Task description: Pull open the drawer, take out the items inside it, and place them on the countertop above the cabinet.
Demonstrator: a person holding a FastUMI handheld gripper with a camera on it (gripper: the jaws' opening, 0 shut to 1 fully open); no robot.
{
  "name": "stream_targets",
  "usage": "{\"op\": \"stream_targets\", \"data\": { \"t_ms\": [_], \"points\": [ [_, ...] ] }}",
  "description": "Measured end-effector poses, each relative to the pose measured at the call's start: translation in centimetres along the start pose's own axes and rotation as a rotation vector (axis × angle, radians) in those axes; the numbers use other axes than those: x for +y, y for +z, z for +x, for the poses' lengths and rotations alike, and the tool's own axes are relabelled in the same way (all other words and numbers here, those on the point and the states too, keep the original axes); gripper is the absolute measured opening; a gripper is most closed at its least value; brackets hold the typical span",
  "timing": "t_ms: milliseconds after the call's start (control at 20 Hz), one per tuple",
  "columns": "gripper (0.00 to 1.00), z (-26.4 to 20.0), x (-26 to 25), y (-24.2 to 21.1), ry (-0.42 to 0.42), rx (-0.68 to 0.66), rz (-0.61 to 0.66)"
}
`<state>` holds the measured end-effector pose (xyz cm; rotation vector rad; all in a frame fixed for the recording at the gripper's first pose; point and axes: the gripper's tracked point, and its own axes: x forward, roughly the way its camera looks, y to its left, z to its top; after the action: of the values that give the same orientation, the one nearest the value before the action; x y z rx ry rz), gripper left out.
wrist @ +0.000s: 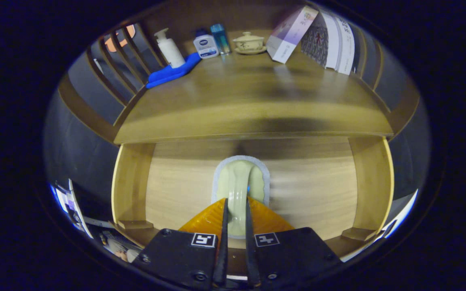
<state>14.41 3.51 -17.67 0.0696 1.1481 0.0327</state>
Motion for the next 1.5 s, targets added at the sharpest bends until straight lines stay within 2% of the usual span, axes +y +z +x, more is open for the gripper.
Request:
{"op": "stream_targets", "data": {
  "t_ms": [250, 550, 700, 900, 1000, 1300, 1500],
  "points": [
    [0.22, -3.9, -0.2, 1.5, 0.016, -0.054, -0.015],
    [0.22, -6.2, 0.4, 5.9, 0.020, -0.106, -0.006],
    [0.22, -5.7, 0.4, 8.9, -0.009, -0.116, -0.030],
    [0.21, -4.5, 1.6, 12.4, -0.008, -0.121, -0.031],
    [0.22, -3.2, 1.3, 14.2, -0.044, -0.134, -0.044],
    [0.22, -0.6, 1.9, 17.6, -0.034, -0.120, -0.020],
    [0.22, 0.8, 1.1, 18.2, -0.045, -0.122, -0.010]
  ]
}}
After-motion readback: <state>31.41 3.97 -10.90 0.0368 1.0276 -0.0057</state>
